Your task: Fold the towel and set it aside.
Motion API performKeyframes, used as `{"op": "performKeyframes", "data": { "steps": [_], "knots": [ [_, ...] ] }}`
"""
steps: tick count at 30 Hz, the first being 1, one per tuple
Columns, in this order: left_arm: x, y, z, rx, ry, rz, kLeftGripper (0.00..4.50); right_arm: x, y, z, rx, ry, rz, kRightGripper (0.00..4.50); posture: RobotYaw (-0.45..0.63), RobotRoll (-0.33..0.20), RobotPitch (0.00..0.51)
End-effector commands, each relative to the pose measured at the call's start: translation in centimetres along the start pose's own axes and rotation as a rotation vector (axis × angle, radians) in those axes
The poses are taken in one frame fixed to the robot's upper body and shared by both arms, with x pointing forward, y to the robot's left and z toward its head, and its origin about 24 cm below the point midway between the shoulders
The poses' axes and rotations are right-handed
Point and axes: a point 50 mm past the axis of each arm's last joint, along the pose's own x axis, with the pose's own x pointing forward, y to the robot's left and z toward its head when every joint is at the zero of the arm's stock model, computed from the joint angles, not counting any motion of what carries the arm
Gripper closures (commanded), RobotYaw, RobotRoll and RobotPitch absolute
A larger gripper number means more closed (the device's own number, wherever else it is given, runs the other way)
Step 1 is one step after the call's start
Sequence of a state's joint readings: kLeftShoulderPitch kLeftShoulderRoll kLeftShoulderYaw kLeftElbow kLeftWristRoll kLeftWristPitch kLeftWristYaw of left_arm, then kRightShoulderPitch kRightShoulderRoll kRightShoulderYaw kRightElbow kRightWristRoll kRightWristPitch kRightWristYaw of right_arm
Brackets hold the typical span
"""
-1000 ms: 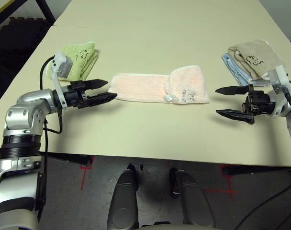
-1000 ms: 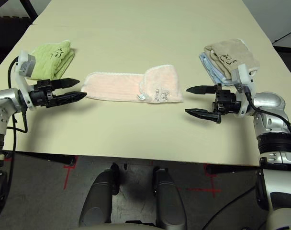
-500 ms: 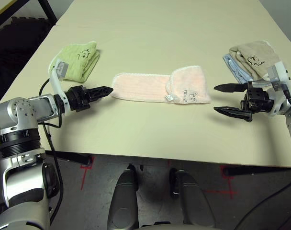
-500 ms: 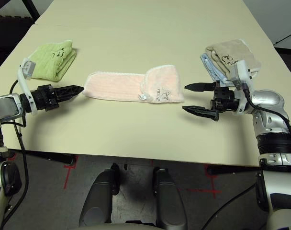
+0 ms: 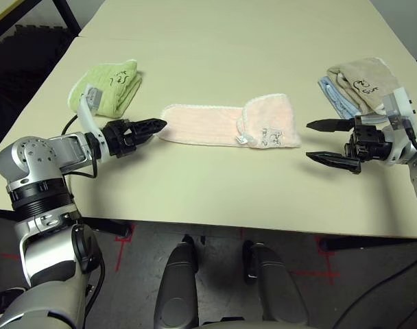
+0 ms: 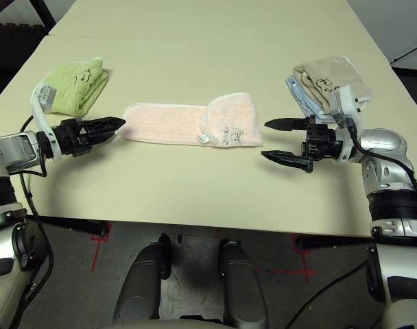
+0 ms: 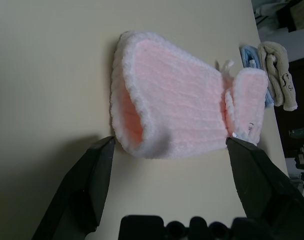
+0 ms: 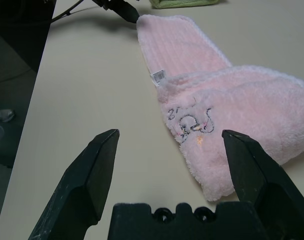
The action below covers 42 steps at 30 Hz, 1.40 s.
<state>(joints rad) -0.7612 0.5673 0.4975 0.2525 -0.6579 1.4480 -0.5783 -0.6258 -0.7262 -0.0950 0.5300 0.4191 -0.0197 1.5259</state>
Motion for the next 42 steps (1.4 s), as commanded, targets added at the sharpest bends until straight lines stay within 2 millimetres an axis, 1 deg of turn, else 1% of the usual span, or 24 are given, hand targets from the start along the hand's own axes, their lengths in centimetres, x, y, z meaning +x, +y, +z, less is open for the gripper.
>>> {"op": "performKeyframes", "data": {
  "steps": [1,7,14,24,32,42],
  "knots": [
    [0.08,-0.03,0.00,-0.001,0.008,-0.012,0.00,-0.35,-0.12,0.29,-0.008,-0.014,-0.016,0.04,0.00,0.000,0.215],
    [0.00,-0.12,0.12,0.015,0.008,-0.021,0.00,-0.35,-0.27,0.26,0.005,-0.024,-0.036,0.04,0.00,0.000,0.215],
    [-0.41,-0.48,0.02,0.123,0.057,-0.076,0.00,-0.12,-0.36,0.09,0.023,-0.030,-0.050,0.04,0.00,0.000,0.209],
    [-0.22,-0.40,-0.21,0.104,0.062,-0.090,0.00,-0.12,-0.67,-0.19,0.051,-0.032,-0.090,0.04,0.00,0.000,0.202],
    [-0.09,-0.43,-0.29,0.101,0.064,-0.091,0.00,-0.17,-0.67,-0.24,0.050,-0.025,-0.090,0.04,0.00,0.000,0.204],
    [-0.13,-0.60,-0.29,0.125,0.074,-0.105,0.00,-0.04,-0.78,-0.23,0.063,-0.041,-0.108,0.04,0.00,0.000,0.204]
  ]
}}
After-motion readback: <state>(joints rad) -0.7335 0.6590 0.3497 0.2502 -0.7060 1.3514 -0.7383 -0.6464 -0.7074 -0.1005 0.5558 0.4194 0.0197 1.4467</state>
